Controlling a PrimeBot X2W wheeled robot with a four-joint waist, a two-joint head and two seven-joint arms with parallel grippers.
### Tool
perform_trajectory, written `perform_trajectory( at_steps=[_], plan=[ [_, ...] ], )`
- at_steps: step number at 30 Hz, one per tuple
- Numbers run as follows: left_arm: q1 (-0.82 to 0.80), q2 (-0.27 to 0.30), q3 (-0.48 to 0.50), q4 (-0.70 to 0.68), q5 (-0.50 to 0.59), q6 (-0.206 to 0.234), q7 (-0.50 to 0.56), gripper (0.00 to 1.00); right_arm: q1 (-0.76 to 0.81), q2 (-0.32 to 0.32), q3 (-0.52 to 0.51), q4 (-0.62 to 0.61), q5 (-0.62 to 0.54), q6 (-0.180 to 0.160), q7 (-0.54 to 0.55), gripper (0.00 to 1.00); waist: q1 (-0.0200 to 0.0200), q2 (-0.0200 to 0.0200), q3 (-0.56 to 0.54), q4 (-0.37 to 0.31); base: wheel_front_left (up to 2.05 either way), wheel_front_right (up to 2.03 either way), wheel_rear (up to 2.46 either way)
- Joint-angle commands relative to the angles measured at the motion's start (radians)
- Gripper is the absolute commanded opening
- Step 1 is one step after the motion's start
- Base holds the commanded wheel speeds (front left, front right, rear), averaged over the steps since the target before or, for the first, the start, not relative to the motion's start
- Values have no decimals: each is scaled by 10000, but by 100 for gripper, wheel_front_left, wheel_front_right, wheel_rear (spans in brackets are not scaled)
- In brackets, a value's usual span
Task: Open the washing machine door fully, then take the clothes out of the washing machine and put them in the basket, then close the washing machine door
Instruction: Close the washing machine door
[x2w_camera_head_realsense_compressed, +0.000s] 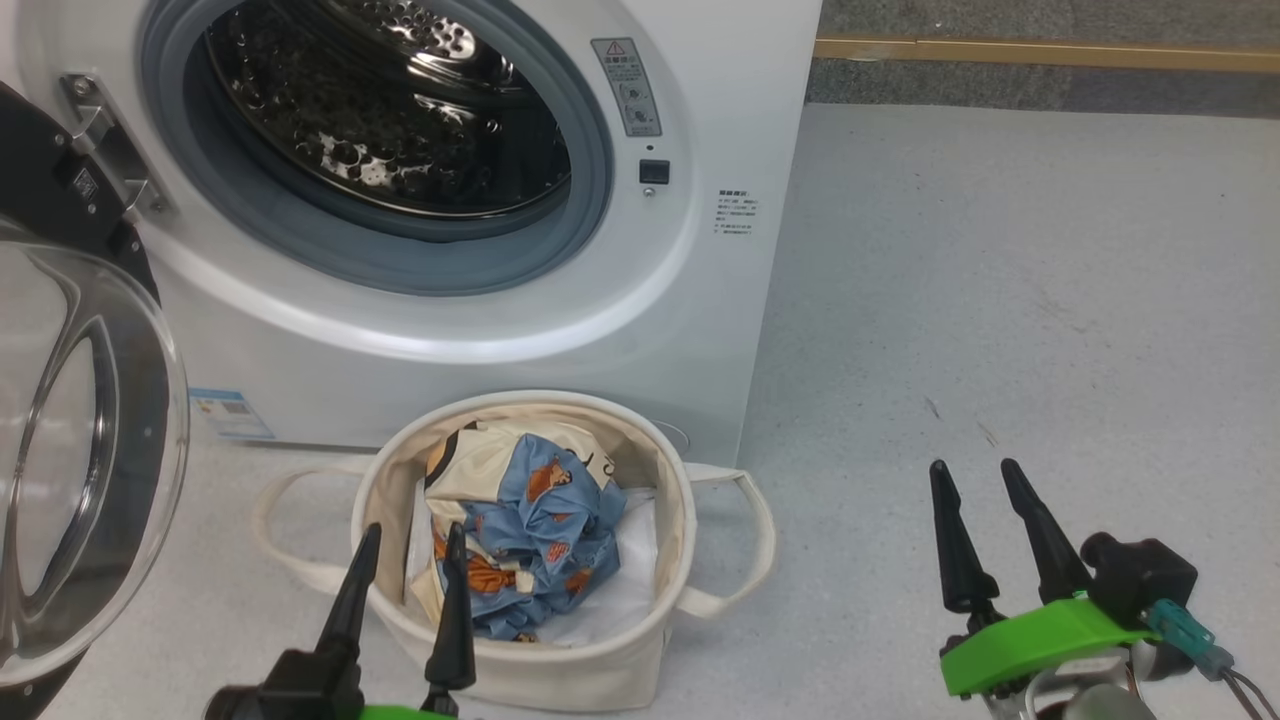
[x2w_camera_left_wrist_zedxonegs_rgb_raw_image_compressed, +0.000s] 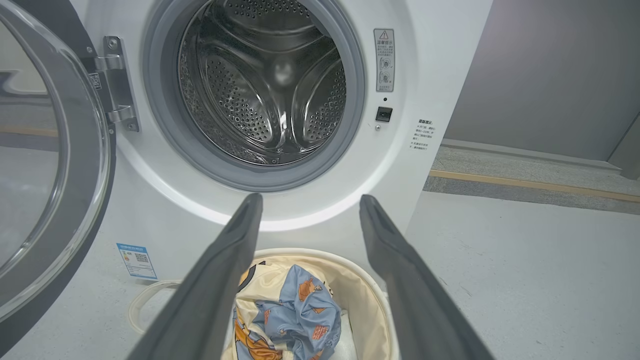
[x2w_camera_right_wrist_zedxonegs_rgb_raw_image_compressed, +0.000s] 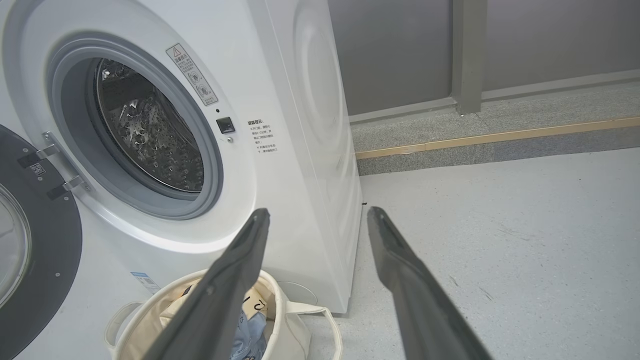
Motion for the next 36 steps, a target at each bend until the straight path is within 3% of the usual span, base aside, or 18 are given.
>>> perform_trajectory(
  at_steps=[1, 19, 36],
  plan=[
    [-370, 26, 246, -351, -56, 27, -47, 100, -297, 24, 239, -343, -46, 6, -49, 100, 0, 0, 11, 8, 0, 0, 0],
    [-443, 26, 311, -114, -394, -72, -47, 100, -393, 24, 302, -298, 49, 6, -49, 100, 0, 0, 71, -16, -10, 5, 5],
    [-572, 26, 190, -168, 11, -133, -47, 100, -432, 24, 264, -267, 28, 6, -49, 100, 0, 0, 254, 57, -172, 140, 32]
  ],
)
